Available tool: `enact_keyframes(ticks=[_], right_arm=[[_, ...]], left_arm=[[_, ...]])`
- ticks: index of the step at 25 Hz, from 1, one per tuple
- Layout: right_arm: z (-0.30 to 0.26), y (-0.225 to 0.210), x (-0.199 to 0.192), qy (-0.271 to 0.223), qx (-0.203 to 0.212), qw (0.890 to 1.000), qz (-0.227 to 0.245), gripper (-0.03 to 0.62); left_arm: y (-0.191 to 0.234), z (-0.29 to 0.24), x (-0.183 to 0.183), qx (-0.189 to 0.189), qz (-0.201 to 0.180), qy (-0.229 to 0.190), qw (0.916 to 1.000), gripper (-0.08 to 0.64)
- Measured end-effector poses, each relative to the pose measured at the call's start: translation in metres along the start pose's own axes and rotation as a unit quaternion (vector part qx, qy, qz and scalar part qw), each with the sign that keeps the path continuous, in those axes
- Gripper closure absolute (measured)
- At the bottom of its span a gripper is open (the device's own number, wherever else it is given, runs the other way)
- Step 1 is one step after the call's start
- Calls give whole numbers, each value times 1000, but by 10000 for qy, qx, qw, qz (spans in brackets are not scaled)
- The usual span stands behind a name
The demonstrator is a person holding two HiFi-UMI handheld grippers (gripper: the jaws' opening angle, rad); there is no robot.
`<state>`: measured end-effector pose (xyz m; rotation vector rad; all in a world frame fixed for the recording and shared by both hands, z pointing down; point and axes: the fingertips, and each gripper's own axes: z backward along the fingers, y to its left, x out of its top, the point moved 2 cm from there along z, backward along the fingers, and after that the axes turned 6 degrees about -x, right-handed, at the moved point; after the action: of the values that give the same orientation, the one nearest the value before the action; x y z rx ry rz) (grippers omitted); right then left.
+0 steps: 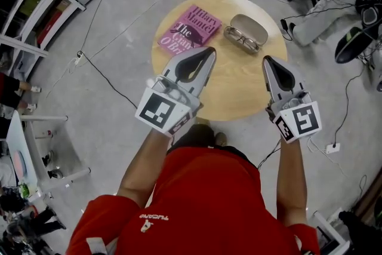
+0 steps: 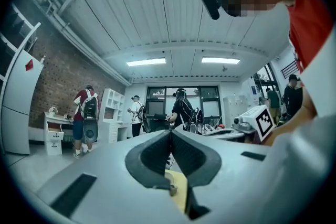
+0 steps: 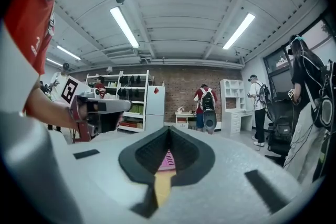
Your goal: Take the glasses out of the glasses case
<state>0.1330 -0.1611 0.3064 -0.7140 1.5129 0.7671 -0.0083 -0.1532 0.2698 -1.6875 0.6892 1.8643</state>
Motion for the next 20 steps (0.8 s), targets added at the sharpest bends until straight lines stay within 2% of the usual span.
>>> enact_keyframes(ticks=[5, 11, 20], right_arm=[[-41, -6, -8, 218, -194, 9996, 42, 588], [-76, -20, -19, 418, -358, 9984, 153, 588], [-123, -50, -54, 999, -89, 9939, 452, 588]], left_arm=[[41, -13, -7, -232, 148, -23, 9996, 551], [71, -31, -23, -536, 188, 73, 9984, 551], [103, -61, -36, -481, 329, 52, 9983, 551]])
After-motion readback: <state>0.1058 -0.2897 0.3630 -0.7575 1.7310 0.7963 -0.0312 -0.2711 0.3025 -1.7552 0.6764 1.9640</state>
